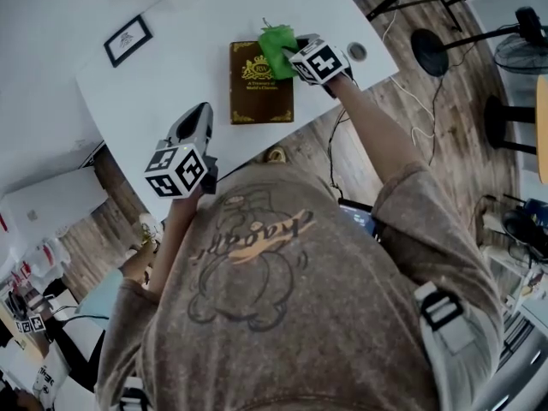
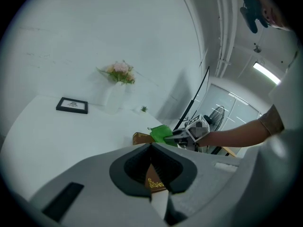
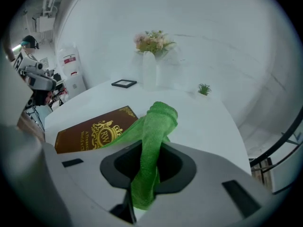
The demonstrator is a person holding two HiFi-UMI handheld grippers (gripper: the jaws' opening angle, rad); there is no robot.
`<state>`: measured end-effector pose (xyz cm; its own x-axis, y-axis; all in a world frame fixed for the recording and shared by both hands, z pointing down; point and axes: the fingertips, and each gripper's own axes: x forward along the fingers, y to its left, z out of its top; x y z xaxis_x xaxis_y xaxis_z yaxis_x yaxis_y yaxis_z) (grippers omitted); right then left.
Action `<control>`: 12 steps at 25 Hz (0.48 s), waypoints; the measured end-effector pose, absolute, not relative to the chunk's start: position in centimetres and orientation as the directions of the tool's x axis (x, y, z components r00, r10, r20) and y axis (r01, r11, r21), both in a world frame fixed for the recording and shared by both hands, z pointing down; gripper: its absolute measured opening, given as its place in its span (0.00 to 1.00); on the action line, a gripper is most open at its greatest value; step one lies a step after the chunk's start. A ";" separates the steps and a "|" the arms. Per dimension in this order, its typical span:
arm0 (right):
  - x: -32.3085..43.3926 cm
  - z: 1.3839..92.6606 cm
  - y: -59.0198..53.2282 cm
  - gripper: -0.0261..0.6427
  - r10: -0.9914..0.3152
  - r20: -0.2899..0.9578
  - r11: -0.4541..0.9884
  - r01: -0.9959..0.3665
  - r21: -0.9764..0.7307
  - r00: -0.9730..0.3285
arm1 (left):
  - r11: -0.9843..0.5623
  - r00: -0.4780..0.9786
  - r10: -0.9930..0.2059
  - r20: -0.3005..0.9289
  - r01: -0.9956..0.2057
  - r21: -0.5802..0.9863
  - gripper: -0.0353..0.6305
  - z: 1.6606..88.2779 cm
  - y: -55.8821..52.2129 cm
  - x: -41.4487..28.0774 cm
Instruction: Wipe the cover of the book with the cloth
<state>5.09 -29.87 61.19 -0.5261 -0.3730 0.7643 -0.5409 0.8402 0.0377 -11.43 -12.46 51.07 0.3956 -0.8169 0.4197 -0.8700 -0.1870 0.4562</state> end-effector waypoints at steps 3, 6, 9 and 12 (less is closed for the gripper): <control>7.3 61.6 -31.7 0.15 -0.426 0.755 0.773 -0.634 0.017 -0.498 | -0.194 0.405 -0.811 0.422 -0.868 0.458 0.06 51.4 -12.5 -11.2; 10.5 61.5 -31.8 0.14 -0.452 0.748 0.682 -0.729 -0.063 -0.487 | -0.215 0.422 -0.806 0.416 -0.862 0.459 0.06 51.4 -13.0 -10.9; 12.7 59.5 -30.1 0.14 -0.483 0.699 0.646 -0.753 -0.122 -0.528 | -0.257 0.451 -0.798 0.399 -0.854 0.452 0.06 50.8 -14.0 -10.3; 13.4 57.1 -28.1 0.14 -0.505 0.648 0.653 -0.743 -0.146 -0.571 | -0.317 0.485 -0.791 0.373 -0.846 0.428 0.06 49.7 -15.5 -9.4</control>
